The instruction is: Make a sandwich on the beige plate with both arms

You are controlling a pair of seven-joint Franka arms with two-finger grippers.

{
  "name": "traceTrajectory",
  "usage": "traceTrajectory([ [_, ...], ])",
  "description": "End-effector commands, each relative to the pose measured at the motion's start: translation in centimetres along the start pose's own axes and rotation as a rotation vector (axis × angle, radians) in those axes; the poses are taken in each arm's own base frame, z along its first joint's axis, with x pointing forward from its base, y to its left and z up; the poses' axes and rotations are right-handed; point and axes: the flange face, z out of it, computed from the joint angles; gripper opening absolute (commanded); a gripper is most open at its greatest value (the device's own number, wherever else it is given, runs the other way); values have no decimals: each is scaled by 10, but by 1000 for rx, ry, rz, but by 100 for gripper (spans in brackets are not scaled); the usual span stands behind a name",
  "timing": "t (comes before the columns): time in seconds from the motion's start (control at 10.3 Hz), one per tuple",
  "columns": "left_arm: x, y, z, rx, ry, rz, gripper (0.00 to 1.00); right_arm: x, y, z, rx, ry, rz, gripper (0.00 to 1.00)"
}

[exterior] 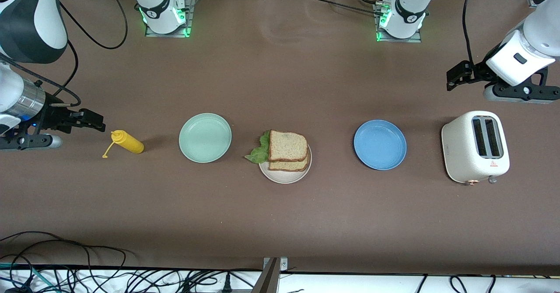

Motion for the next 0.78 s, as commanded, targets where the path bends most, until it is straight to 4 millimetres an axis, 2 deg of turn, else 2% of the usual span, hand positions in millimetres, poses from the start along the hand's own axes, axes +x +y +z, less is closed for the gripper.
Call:
traceTrajectory([
  [0.0,2,0,-7,-19,-5,-4,100,-8,4,-6,-15,8,8,100],
  [0.58,3,1,-7,-21,-5,-3,100,-8,11,-8,-12,6,22,100],
  [0.68,2,0,-7,-21,-5,-4,100,-8,23,-15,-8,19,42,100],
])
